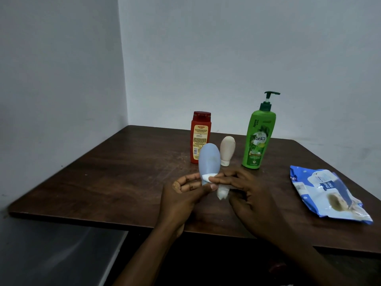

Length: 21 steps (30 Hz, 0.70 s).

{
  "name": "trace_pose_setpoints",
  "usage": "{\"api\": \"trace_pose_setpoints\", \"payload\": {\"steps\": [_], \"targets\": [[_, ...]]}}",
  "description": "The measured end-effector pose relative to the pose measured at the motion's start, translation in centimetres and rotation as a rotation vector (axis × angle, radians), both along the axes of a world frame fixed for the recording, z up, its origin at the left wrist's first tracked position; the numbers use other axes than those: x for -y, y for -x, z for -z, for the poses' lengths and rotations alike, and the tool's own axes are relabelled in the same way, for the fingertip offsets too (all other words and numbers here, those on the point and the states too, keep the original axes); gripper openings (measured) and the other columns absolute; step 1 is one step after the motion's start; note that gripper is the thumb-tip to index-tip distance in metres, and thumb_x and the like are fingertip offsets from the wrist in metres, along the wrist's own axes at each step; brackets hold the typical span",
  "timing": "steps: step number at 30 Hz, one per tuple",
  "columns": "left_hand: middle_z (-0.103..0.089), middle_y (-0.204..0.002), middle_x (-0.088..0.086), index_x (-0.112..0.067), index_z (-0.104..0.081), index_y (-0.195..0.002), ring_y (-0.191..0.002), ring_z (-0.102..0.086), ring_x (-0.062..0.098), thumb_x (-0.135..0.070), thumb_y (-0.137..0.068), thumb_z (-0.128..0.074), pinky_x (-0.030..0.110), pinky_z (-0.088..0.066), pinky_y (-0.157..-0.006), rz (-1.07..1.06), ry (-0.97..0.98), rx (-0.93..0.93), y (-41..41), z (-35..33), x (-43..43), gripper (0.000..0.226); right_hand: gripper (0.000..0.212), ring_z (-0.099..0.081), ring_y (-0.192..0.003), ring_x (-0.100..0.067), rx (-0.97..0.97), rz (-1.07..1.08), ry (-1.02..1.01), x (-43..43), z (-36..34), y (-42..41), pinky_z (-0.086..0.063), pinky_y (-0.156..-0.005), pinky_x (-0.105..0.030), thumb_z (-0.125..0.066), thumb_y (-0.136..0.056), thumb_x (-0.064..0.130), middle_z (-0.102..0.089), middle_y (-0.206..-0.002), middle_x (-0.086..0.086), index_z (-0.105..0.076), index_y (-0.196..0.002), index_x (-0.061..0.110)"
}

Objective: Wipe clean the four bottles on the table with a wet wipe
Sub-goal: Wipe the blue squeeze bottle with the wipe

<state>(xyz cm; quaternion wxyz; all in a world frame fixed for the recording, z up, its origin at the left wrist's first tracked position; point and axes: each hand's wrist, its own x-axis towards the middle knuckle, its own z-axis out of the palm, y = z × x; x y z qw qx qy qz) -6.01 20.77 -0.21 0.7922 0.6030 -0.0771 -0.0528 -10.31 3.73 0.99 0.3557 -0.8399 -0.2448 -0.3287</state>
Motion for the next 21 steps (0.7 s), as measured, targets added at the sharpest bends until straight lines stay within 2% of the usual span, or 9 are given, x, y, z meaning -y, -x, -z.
{"api": "trace_pose_setpoints", "payload": {"steps": [3,9,16,21], "targets": [[-0.079,-0.095,0.004,-0.014,-0.072,-0.113,-0.09,-0.076,0.016,-0.011,-0.07,-0.087,0.021,-0.056,-0.069,0.043,0.016,-0.003,0.0,0.0,-0.1,0.045,0.04,-0.063,-0.113,-0.007,0.014,0.013,-0.004,0.4,0.4,0.1,-0.053,-0.089,-0.02,-0.071,-0.088,-0.002,-0.066,-0.119,0.007,-0.072,-0.121,0.02],[-0.078,-0.101,0.01,-0.011,-0.072,-0.112,-0.098,-0.075,0.023,-0.008,-0.073,-0.083,0.037,-0.057,-0.091,0.102,0.049,-0.007,-0.1,0.2,-0.3,0.041,0.035,-0.064,-0.105,-0.007,0.06,0.059,-0.042,-0.2,0.3,-0.7,-0.056,-0.082,-0.02,-0.075,-0.086,0.001,-0.066,-0.109,0.006,-0.075,-0.116,0.018],[-0.078,-0.099,0.01,-0.01,-0.072,-0.109,-0.096,-0.075,0.025,-0.006,-0.073,-0.083,0.032,-0.059,-0.083,0.103,0.044,-0.008,-0.3,0.6,-0.3,0.038,0.022,-0.062,-0.097,0.002,0.092,0.181,-0.068,-0.7,-2.7,-2.6,-0.046,-0.073,-0.004,-0.074,-0.089,0.014,-0.066,-0.106,0.008,-0.077,-0.109,0.023],[-0.078,-0.1,0.006,-0.012,-0.07,-0.112,-0.097,-0.074,0.021,-0.008,-0.077,-0.081,0.028,-0.059,-0.08,0.107,0.028,0.01,-0.4,0.8,-0.3,0.037,0.018,-0.063,-0.091,0.0,0.03,0.203,-0.156,-0.8,-5.4,-4.7,-0.047,-0.07,-0.005,-0.07,-0.091,0.013,-0.07,-0.101,0.006,-0.077,-0.105,0.022]]}}
